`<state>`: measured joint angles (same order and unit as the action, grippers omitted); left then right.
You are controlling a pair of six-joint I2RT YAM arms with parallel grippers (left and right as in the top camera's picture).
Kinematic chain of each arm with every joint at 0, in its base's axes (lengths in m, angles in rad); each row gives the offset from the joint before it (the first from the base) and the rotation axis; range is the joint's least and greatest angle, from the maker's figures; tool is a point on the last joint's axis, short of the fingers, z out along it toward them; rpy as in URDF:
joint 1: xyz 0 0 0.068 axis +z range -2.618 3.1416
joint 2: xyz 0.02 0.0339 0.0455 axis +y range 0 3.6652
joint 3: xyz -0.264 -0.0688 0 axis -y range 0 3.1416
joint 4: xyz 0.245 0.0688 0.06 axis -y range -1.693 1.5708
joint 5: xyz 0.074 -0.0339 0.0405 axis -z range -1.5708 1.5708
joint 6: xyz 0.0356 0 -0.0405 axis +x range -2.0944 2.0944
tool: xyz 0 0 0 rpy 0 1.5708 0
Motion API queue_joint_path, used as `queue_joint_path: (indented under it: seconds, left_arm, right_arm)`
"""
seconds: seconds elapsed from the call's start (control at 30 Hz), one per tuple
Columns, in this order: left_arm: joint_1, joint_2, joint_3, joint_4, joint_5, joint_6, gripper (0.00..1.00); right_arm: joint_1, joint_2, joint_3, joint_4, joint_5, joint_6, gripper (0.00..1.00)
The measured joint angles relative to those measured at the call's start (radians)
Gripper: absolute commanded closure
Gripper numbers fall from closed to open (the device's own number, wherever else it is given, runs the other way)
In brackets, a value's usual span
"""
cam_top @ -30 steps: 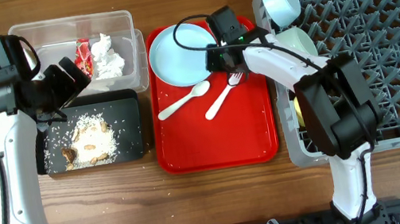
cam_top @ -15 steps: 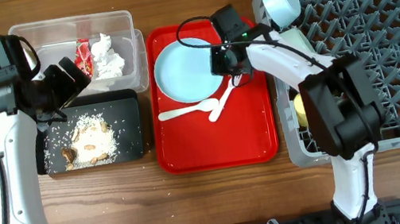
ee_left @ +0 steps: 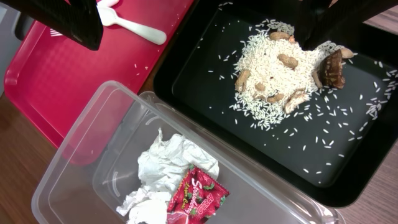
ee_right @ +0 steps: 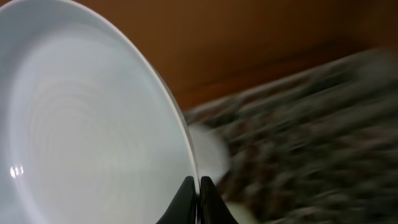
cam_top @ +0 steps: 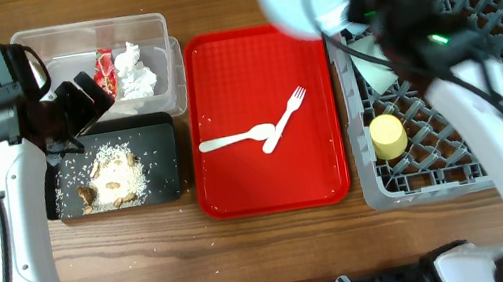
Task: Sort waste into correct bins and load items into the dishwasher rack
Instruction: 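Lift the light-blue plate and stand it upright in the rack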
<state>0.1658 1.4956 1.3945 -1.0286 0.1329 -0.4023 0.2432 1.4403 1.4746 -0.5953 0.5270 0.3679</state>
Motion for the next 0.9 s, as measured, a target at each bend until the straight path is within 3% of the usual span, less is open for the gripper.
queue_joint_path:
  seconds: [0.13, 0.3, 0.73, 0.9]
  left_arm:
    - [0.0, 0.0, 0.0, 0.0, 0.0, 0.0, 0.0]
    - [0.0, 0.0, 0.0, 0.0, 0.0, 0.0, 0.0]
    - [0.0, 0.0, 0.0, 0.0, 0.0, 0.0, 0.0]
    - [0.0, 0.0, 0.0, 0.0, 0.0, 0.0, 0.0]
  right_arm:
    - [-0.063, -0.025, 0.006, 0.004, 0.256, -0.116, 0.96]
    - [-0.141, 0.064, 0.005, 0.004, 0.464, -0.32, 0.96]
    - [-0.162, 0.298, 0.005, 0.131, 0.555, -0.627, 0.96]
    - [-0.161, 0.391, 0.005, 0.135, 0.551, -0.676, 0.96]
